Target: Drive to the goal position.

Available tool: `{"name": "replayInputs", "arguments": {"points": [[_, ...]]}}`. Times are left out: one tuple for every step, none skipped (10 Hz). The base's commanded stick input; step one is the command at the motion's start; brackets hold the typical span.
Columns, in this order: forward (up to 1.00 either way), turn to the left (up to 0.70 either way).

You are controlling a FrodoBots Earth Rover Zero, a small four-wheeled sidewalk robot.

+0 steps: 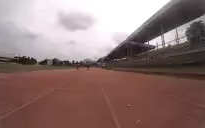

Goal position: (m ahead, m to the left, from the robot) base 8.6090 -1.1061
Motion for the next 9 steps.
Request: {"name": "replayInputs", "arguments": {"points": [[0.70, 0.00], [0.70, 0.00], [0.70, 0.00], [0.70, 0.00], [0.70, 0.00], [0.70, 0.00], [0.70, 0.00], [0.70, 0.00], [0.70, 0.00]]}}
